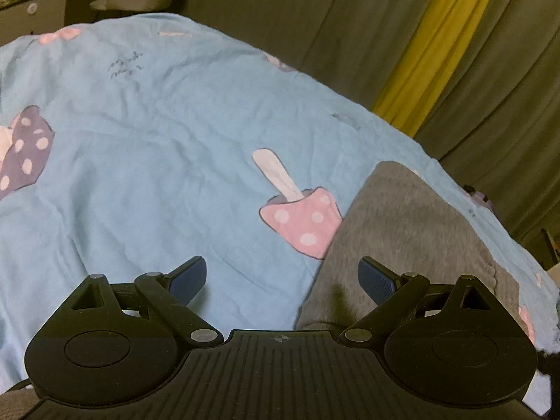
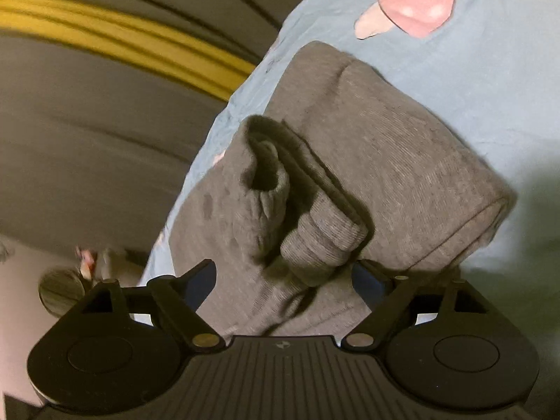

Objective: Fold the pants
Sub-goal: 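Lay the cuffs over the folded pants and open the left tool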

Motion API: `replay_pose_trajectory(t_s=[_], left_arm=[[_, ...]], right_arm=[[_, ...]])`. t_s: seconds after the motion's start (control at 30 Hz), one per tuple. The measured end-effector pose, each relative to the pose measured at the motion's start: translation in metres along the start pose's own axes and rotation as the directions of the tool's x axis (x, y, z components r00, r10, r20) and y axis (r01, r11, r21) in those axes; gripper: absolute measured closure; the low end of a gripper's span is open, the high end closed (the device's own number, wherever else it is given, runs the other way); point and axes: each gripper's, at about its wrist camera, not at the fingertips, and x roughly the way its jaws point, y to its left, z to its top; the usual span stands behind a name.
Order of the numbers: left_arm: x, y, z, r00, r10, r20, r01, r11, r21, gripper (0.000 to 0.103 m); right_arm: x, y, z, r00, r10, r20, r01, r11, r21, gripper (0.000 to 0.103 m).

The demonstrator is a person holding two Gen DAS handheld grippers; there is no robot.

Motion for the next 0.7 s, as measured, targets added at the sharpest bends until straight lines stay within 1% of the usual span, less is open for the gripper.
replay_pose_trajectory(t_s=[0.07, 0.17, 0.27, 0.33, 0.43, 0.47, 0.57, 0.6, 0.7], left_arm=[[0.0, 0.0, 0.0, 1.0, 0.0, -0.004, 0.0, 1.0, -0.001, 0.006], [0.002, 0.001, 0.0, 1.0, -0.003, -0.015, 0.003, 1.0, -0.002, 0.006], [0.004, 0.001, -0.001, 1.0, 0.002, -0.023, -0.002, 1.0, -0.001, 0.006], [0.005, 0.002, -0.001, 1.0, 0.004, -0.03, -0.004, 1.0, 0.0, 0.006], [0.009, 0.001, 0.0, 0.999, 0.011, -0.049, -0.011, 1.0, 0.003, 0.006], [0.009, 0.002, 0.0, 0.999, 0.011, -0.053, -0.011, 1.0, 0.001, 0.006], [0.006, 0.005, 0.0, 0.999, 0.004, -0.045, -0.005, 1.0, -0.02, 0.006], [0.006, 0.006, 0.0, 0.999, 0.001, -0.044, -0.002, 1.0, -0.029, 0.006], [0.008, 0.008, 0.0, 0.998, 0.0, -0.056, -0.003, 0.999, -0.051, 0.006]], right_arm=[[0.003, 0.006, -0.001, 0.999, -0.038, 0.016, 0.038, 0.999, 0.005, 0.017], [0.008, 0.008, -0.002, 0.997, -0.069, 0.029, 0.068, 0.997, 0.031, 0.019], [0.012, 0.005, 0.0, 0.996, -0.085, 0.036, 0.081, 0.992, 0.093, 0.014], [0.015, 0.009, 0.001, 0.994, -0.1, 0.045, 0.094, 0.989, 0.117, 0.008], [0.024, 0.022, 0.0, 0.986, -0.153, 0.064, 0.147, 0.985, 0.088, 0.008], [0.025, 0.024, -0.001, 0.983, -0.173, 0.059, 0.168, 0.982, 0.081, 0.008], [0.022, 0.02, -0.001, 0.985, -0.162, 0.06, 0.156, 0.984, 0.088, 0.009], [0.021, 0.018, -0.002, 0.985, -0.16, 0.061, 0.154, 0.984, 0.09, 0.011], [0.015, 0.015, -0.007, 0.986, -0.156, 0.064, 0.149, 0.983, 0.107, 0.011]])
